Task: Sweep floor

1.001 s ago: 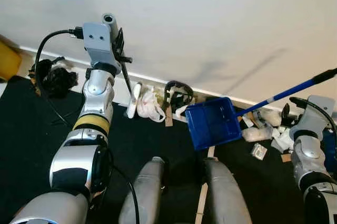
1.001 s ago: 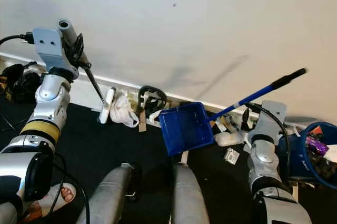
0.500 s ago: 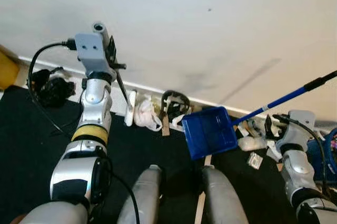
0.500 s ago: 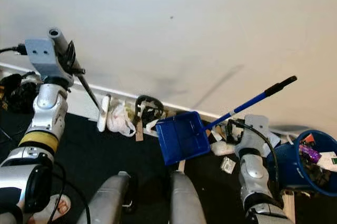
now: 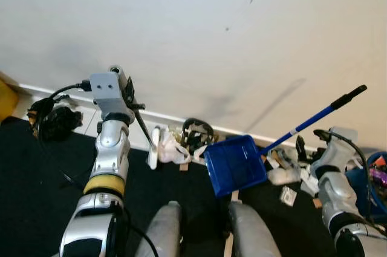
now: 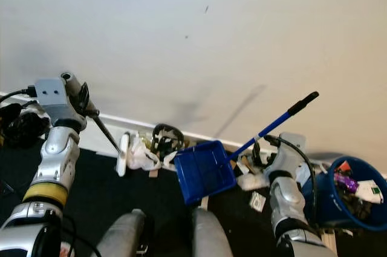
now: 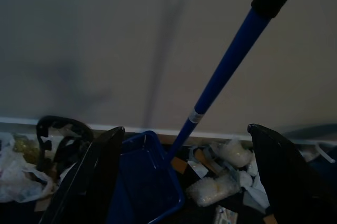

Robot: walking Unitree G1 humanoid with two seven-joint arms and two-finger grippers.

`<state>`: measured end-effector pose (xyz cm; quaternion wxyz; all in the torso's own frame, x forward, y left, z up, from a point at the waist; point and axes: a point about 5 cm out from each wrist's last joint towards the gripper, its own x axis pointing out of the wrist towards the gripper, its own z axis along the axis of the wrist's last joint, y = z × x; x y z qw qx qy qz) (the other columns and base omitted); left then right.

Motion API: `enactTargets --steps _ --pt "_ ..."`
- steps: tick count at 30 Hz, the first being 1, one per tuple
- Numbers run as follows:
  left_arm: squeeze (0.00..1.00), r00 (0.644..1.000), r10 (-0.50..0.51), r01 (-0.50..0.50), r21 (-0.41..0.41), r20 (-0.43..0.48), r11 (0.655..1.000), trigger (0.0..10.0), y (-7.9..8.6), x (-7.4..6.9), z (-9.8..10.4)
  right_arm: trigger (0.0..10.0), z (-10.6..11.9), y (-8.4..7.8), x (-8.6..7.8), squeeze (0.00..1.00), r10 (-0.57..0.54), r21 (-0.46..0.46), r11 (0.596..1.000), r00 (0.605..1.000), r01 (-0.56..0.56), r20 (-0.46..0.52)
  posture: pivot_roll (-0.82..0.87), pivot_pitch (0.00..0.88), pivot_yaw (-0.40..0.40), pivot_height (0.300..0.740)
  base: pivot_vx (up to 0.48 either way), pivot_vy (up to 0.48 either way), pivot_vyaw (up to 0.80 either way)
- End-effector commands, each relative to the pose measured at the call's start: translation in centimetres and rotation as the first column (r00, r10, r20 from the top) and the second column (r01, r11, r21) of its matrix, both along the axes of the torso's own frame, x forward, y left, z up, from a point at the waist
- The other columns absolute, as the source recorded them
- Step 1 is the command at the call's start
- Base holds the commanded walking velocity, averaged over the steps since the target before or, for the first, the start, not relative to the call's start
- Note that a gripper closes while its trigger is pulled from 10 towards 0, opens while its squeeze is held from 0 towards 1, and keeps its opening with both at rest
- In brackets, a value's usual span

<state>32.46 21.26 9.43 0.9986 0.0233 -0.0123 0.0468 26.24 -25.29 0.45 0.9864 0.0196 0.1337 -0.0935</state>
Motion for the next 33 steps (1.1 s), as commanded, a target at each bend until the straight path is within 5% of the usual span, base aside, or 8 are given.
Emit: enactTargets --steps 1,10,16,23,33 --pt "0.0 0.996 -0.032 0.035 0.036 -0.079 0.999 10.0 -0.6 -0.5 -1.4 10.0 -0.9 -0.1 -0.8 0.0 -0.034 0.026 0.999 0.999 0.035 -0.039 0.11 0.091 -0.099 0.74 0.0 0.0 0.0" --pt "0.0 1.0 -0.022 0.021 0.202 0.004 0.979 10.0 1.3 0.6 2.0 10.0 -1.2 0.2 -1.1 0.0 -0.024 0.051 0.998 0.999 0.027 -0.044 0.11 0.072 -0.09 0.74 0.0 0.0 0.0" --pt "0.0 0.991 0.041 0.003 0.319 -0.131 0.948 10.0 3.1 0.8 2.2 10.0 -1.5 -0.2 -1.4 0.0 -0.027 0.079 0.996 0.997 0.033 -0.071 0.11 0.058 -0.087 0.74 0.0 0.0 0.0" --pt "0.0 0.974 0.142 -0.087 0.29 -0.174 0.953 10.0 4.4 0.1 1.5 10.0 -1.6 -0.4 -1.5 0.0 -0.009 0.098 0.995 0.997 0.017 -0.082 0.11 0.028 -0.091 0.74 0.0 -0.207 0.0" --pt "0.0 0.965 0.132 -0.07 0.262 -0.227 0.962 10.0 3.1 -1.2 0.2 10.0 -0.6 -0.5 -0.7 0.0 0.023 0.093 0.995 1.0 -0.021 -0.017 0.12 0.003 -0.093 0.74 0.0 -0.48 0.0"
